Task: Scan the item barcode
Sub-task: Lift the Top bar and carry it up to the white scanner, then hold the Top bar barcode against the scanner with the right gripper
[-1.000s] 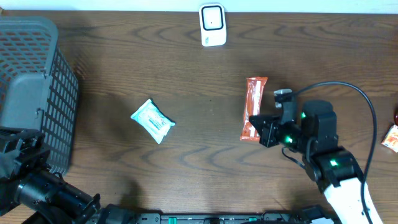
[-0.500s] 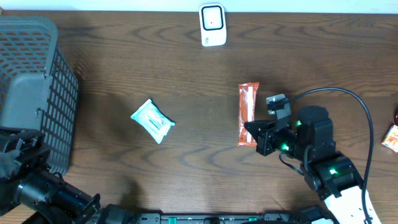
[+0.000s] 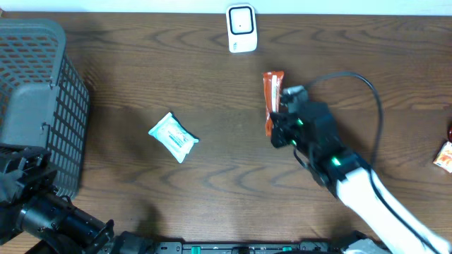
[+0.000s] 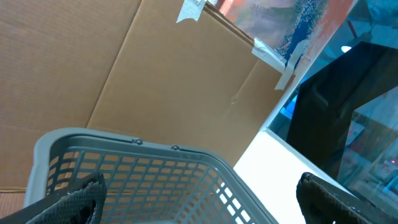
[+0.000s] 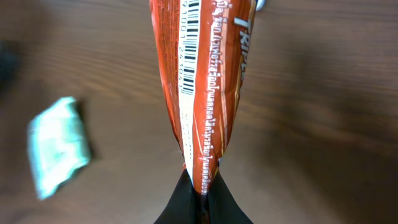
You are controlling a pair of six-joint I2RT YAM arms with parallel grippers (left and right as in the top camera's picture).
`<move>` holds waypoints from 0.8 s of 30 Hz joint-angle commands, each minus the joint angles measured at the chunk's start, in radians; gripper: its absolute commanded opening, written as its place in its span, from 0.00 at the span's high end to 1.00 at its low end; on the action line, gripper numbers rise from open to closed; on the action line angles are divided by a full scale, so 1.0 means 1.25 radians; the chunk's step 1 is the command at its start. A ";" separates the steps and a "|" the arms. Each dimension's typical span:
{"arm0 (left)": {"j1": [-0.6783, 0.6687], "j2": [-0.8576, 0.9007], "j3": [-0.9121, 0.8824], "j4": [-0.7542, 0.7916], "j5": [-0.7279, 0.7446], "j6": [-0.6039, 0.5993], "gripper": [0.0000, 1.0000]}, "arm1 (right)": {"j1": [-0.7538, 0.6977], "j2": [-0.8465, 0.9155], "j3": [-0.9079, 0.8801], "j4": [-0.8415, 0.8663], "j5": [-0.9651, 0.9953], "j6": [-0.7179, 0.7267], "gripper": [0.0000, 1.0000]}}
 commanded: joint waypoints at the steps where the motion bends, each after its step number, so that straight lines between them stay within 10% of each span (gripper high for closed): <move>1: 0.004 -0.005 0.006 0.004 -0.007 0.005 0.02 | -0.010 0.117 0.114 0.009 0.101 -0.061 0.99; 24: 0.004 -0.005 0.006 0.004 -0.007 0.005 0.02 | -0.054 0.804 0.966 -0.082 0.491 -0.517 0.99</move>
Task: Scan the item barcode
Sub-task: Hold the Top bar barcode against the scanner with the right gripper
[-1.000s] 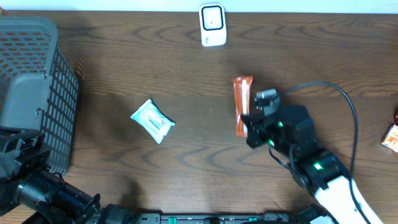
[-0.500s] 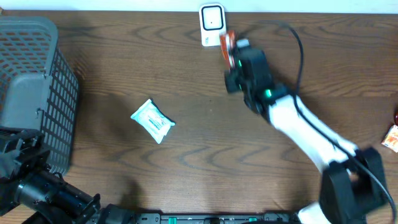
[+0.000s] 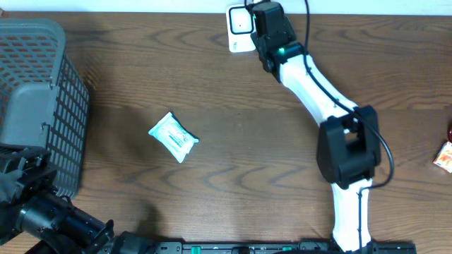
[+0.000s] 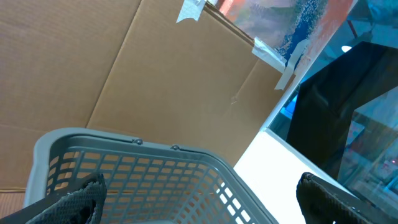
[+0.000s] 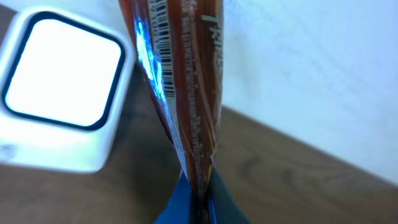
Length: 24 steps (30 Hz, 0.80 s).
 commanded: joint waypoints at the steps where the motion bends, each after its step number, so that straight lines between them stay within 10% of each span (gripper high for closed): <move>1: 0.004 -0.006 0.006 0.004 -0.008 0.005 0.02 | 0.001 0.046 0.078 0.017 0.089 -0.095 0.99; 24: 0.004 -0.006 0.006 0.004 -0.008 0.005 0.02 | 0.043 0.174 0.115 0.173 0.192 -0.421 0.99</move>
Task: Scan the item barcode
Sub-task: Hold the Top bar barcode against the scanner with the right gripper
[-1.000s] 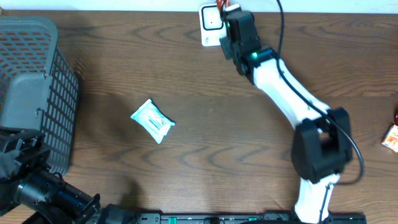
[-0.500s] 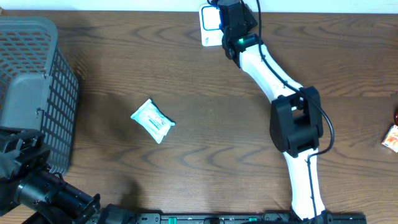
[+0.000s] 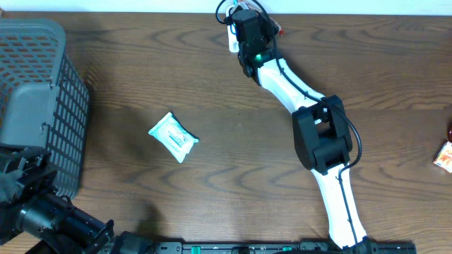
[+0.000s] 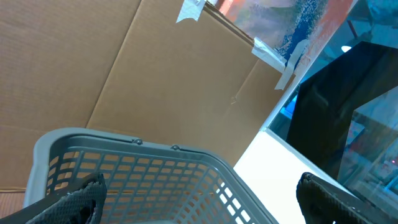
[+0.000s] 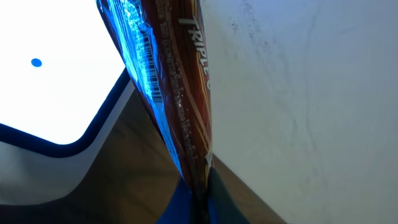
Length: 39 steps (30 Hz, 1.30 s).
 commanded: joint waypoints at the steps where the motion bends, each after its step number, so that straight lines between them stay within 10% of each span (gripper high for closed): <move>1: 0.004 -0.006 0.006 0.004 -0.008 0.005 0.02 | 0.002 0.004 0.017 0.003 0.020 -0.059 0.99; 39: 0.004 -0.006 0.006 0.004 -0.008 0.005 0.02 | 0.060 0.098 0.015 0.030 0.083 -0.228 0.99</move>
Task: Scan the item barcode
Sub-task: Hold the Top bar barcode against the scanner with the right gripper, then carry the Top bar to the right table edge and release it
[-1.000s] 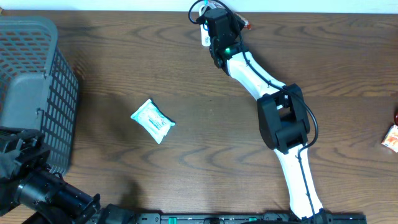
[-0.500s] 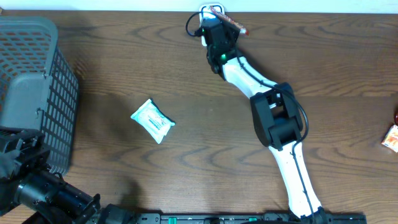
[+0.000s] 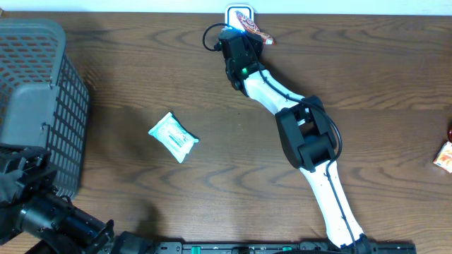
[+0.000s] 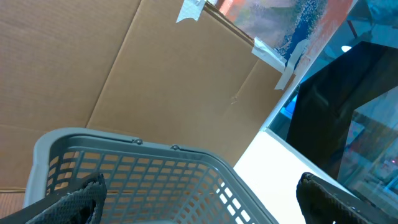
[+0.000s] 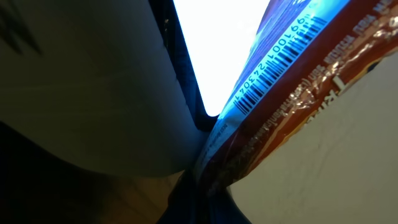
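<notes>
The orange snack wrapper fills the right wrist view, its barcode lit blue and held right against the glowing window of the white scanner. My right gripper is shut on the wrapper's lower end. Overhead, the wrapper lies over the scanner at the table's far edge, with the right gripper just below it. My left gripper stands open beside the grey basket, holding nothing.
A light blue packet lies left of centre on the wooden table. The grey basket stands at the left edge. A small orange item sits at the right edge. A white wall runs behind the scanner.
My right gripper has shifted left and turned, so the wrapper now slants to the right across the scanner window with its barcode facing the light. The left arm is unmoved.
The right gripper first held the wrapper over mid-table. Then it was at the far edge beside the scanner, then tight against its window with blue light on the barcode. Now the wrapper lies tilted over the window. The left gripper stayed open by the basket.
</notes>
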You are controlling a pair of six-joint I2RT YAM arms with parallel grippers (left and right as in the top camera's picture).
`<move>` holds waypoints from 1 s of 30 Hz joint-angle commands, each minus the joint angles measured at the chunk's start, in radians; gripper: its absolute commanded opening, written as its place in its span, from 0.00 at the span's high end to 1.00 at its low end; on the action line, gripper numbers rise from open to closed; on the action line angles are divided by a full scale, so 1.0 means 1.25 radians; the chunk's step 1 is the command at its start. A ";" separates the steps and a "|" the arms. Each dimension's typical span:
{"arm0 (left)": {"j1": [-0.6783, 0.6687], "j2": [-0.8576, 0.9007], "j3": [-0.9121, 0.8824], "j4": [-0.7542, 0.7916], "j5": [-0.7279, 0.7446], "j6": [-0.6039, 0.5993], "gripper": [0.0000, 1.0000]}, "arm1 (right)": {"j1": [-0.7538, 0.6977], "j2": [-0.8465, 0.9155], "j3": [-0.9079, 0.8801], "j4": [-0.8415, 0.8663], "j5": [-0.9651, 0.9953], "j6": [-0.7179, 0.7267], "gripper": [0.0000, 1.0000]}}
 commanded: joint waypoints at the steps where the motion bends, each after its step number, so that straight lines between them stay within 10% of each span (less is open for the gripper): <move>1: 0.004 -0.006 0.006 0.004 -0.008 0.005 0.02 | 0.013 -0.004 0.015 0.000 -0.002 -0.010 0.99; 15: 0.004 -0.006 0.006 0.004 -0.008 0.005 0.02 | -0.064 -0.261 0.015 -0.212 0.002 0.193 0.99; 30: 0.004 -0.006 0.006 0.004 -0.008 0.005 0.02 | -0.425 -0.369 0.005 -0.845 -0.124 0.886 0.99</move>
